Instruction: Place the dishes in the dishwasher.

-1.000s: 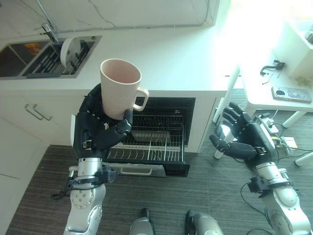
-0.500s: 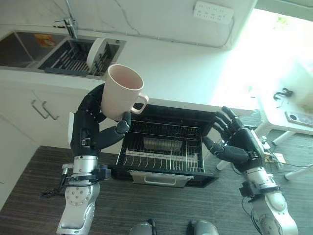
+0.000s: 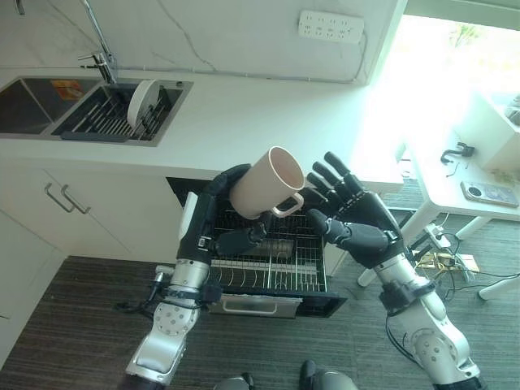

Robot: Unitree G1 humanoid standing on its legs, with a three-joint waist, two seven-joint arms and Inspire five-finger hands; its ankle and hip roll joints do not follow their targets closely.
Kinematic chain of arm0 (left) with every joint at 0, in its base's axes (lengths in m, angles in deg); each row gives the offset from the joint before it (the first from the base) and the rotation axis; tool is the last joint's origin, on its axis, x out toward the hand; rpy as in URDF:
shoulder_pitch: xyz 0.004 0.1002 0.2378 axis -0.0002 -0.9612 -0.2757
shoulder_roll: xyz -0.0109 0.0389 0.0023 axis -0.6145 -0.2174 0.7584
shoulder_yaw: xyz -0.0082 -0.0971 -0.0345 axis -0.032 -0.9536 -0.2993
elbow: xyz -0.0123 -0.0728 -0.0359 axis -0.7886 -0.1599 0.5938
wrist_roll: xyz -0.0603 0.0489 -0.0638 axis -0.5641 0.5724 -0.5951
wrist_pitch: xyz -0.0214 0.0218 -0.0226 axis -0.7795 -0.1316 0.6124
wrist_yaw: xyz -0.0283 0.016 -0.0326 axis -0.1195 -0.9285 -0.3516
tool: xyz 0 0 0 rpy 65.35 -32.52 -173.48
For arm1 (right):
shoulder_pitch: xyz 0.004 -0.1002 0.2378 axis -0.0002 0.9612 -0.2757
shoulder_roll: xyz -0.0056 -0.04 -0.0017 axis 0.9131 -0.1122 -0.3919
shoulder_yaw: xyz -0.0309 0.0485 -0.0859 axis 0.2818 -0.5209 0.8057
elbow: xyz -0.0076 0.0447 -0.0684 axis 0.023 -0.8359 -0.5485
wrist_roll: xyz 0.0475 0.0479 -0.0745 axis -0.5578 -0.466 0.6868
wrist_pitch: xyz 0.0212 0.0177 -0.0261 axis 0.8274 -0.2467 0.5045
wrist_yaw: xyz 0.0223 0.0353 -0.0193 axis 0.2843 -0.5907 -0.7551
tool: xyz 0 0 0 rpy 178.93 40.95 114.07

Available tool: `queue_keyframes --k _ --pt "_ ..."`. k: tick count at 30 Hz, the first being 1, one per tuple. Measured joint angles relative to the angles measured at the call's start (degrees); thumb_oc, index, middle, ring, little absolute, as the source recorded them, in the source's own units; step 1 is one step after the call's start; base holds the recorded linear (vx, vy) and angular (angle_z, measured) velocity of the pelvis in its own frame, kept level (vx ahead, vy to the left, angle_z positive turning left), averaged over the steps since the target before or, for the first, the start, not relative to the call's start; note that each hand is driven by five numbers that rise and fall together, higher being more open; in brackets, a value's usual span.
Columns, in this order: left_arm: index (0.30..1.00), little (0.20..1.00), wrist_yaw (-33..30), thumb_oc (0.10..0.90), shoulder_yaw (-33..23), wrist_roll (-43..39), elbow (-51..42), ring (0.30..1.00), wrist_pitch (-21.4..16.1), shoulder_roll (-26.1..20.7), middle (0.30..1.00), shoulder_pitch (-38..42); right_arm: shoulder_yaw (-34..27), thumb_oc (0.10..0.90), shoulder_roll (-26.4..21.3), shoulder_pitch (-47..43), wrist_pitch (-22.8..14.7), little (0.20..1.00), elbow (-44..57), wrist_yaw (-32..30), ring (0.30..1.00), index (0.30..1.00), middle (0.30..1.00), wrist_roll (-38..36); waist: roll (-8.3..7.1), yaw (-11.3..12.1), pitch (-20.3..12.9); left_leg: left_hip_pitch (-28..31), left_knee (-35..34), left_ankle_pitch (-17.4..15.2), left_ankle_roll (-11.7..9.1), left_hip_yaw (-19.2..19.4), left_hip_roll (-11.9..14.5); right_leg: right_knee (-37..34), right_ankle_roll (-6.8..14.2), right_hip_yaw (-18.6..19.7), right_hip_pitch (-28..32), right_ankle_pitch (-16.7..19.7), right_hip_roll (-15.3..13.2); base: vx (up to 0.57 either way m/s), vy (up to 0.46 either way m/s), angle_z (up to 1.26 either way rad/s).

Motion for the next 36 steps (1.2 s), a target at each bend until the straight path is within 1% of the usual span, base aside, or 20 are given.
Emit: queue_keyframes --k 2,4,8,11,14,24,25,26,34,36 --pt "0.3 0.3 0.0 0.4 0.9 -0.4 0.01 0.3 -0.49 0.23 0.3 0.18 0.53 0.8 0.41 -0.82 -0.12 0.9 -0.78 -0.03 0.9 0.9 0.9 0.05 0.35 0.08 -0.2 0.3 -0.36 0.09 -0.15 -0.05 0.13 -0.01 -0.12 -0.17 0.26 -0.12 0.09 0.0 -0.047 0.02" --pt "0.3 0.3 0.06 0.4 1.97 -0.41 0.0 0.3 -1.09 0.2 0.3 0.36 1.29 0.8 0.99 -2.8 -0.34 0.9 -2.14 -0.59 0.9 0.9 0.9 0.13 1.05 0.35 -0.63 0.43 -0.35 0.14 -0.19 -0.14 0.08 0.31 -0.28 -0.56 0.39 -0.32 -0.23 0.0 -0.049 0.06" --pt "0.3 0.3 0.14 0.4 2.03 -0.58 -0.06 0.3 -1.64 0.12 0.3 0.49 2.69 0.8 1.59 -3.22 -0.78 0.9 -2.42 -2.34 0.9 0.9 0.9 3.38 1.13 0.43 -0.75 -0.19 -0.22 0.19 -0.26 -1.37 -0.12 1.07 -0.51 -1.45 0.39 -1.19 -0.54 0.01 -0.013 0.16" --pt "0.3 0.3 0.53 0.4 2.94 -0.66 -0.06 0.3 -1.66 0.07 0.3 0.77 2.68 0.8 1.62 -3.23 -0.9 0.9 -2.44 -3.12 0.9 0.9 0.9 3.45 1.16 0.45 -0.78 -0.24 -0.22 0.2 -0.26 -1.64 -0.2 1.22 -0.55 -2.3 0.48 -1.22 -0.79 0.0 0.018 0.07" --pt "0.3 0.3 1.44 0.4 4.21 -0.65 -0.05 0.3 -1.66 -0.12 0.3 0.78 2.72 0.8 1.65 -3.23 -1.16 0.9 -2.44 -3.82 0.9 0.9 0.9 3.49 1.17 0.44 -0.79 -0.16 -0.11 0.26 -0.26 -1.63 -0.31 1.29 -0.54 -2.3 0.48 -1.19 -0.87 0.0 0.0 0.0" --pt "0.3 0.3 2.63 0.4 5.99 -0.51 -0.01 0.3 -1.67 -0.18 0.3 0.79 2.8 0.8 2.52 -3.23 -1.24 0.9 -2.49 -5.2 0.9 0.9 0.9 2.67 1.15 0.43 -0.79 -0.13 0.08 0.26 -0.24 -1.67 -0.33 1.33 -0.54 -2.3 0.58 -1.2 -0.96 0.0 0.0 0.0" --pt "0.3 0.3 2.64 0.4 6.08 -0.53 -0.01 0.3 -1.67 -0.19 0.3 0.79 2.82 0.631 2.55 -3.23 -1.28 0.646 -2.5 -5.31 0.646 0.646 0.646 2.21 1.14 0.44 -0.8 -0.15 0.09 0.26 -0.24 -1.67 -0.33 1.31 -0.54 -2.3 0.58 -1.2 -0.97 0.0 0.0 0.0" --pt "0.3 0.3 2.66 0.4 6.31 -0.56 0.0 0.3 -1.67 -0.24 0.3 0.79 2.87 0.4 2.63 -3.23 -1.49 0.3 -2.59 -5.46 0.3 0.3 0.3 2.2 1.13 0.45 -0.81 -0.14 0.11 0.26 -0.24 -1.68 -0.33 1.3 -0.54 -2.31 0.57 -1.2 -0.97 0.0 0.0 0.0" --pt "0.3 0.3 3.66 0.4 7.27 -1.87 0.0 0.3 -1.85 -0.08 0.3 0.81 3.47 0.4 2.7 -3.21 -2.61 0.3 -3.25 -6.94 0.3 0.3 0.3 2.38 0.9 0.42 -0.95 -0.13 0.14 0.27 -0.22 -1.68 -0.34 1.33 -0.54 -2.31 0.53 -1.19 -0.96 -0.01 0.0 0.0" --pt "0.3 0.3 3.63 0.4 7.45 -1.88 -0.01 0.3 -1.87 -0.11 0.3 1.16 3.64 0.4 2.87 -3.21 -3.39 0.3 -3.3 -7.37 0.3 0.3 0.3 2.94 0.89 0.46 -0.95 -0.14 0.17 0.27 -0.22 -1.68 -0.33 1.3 -0.54 -2.31 0.5 -1.19 -0.96 -0.04 0.003 0.0"
